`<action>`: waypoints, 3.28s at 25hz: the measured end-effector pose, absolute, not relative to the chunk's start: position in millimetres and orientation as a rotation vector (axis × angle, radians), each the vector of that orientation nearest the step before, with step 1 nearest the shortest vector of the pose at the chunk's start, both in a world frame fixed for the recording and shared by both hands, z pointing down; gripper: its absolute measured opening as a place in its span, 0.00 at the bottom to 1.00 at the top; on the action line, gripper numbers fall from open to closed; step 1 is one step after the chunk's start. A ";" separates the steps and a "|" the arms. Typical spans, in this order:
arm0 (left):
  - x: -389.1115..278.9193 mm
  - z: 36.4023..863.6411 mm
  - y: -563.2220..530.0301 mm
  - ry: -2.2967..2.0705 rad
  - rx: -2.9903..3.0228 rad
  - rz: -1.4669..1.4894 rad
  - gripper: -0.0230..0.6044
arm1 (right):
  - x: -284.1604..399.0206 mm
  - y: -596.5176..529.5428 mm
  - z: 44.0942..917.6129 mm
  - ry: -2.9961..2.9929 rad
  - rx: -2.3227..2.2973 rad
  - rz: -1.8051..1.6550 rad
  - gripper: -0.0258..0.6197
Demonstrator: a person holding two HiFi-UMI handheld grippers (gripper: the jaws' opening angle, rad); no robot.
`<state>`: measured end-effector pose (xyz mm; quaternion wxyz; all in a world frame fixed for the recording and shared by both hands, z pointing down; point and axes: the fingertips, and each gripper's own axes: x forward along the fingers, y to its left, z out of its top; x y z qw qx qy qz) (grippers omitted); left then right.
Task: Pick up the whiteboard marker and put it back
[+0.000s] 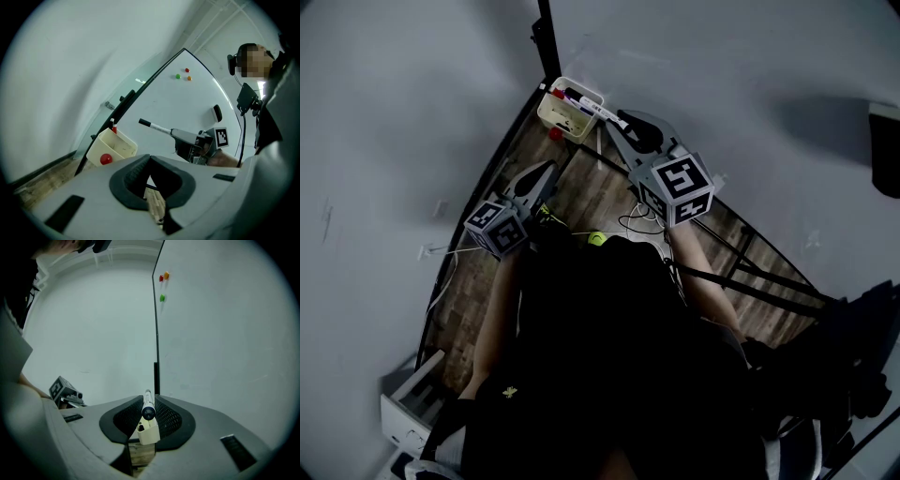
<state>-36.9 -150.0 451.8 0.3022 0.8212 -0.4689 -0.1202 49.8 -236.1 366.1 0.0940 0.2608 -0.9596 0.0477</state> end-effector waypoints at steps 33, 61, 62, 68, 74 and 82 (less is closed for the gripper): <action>-25.3 459.9 -140.0 -1.209 2.168 -0.288 0.06 | 54.1 -238.6 369.9 -2.826 0.770 0.120 0.16; -58.4 482.9 -128.0 -1.220 2.070 -0.317 0.06 | 9.3 -240.0 409.9 -2.704 0.649 0.149 0.16; -59.4 483.5 -127.9 -1.221 2.067 -0.318 0.06 | 8.0 -240.5 411.3 -2.698 0.646 0.148 0.16; -67.4 486.0 -127.3 -1.226 2.053 -0.314 0.06 | 1.5 -244.1 420.8 -2.674 0.629 0.165 0.16; -73.9 491.5 -125.4 -1.225 2.037 -0.308 0.06 | -6.8 -246.0 431.4 -2.653 0.605 0.171 0.16; -81.6 494.1 -125.4 -1.218 2.028 -0.292 0.06 | -14.7 -247.9 450.4 -2.591 0.578 0.135 0.16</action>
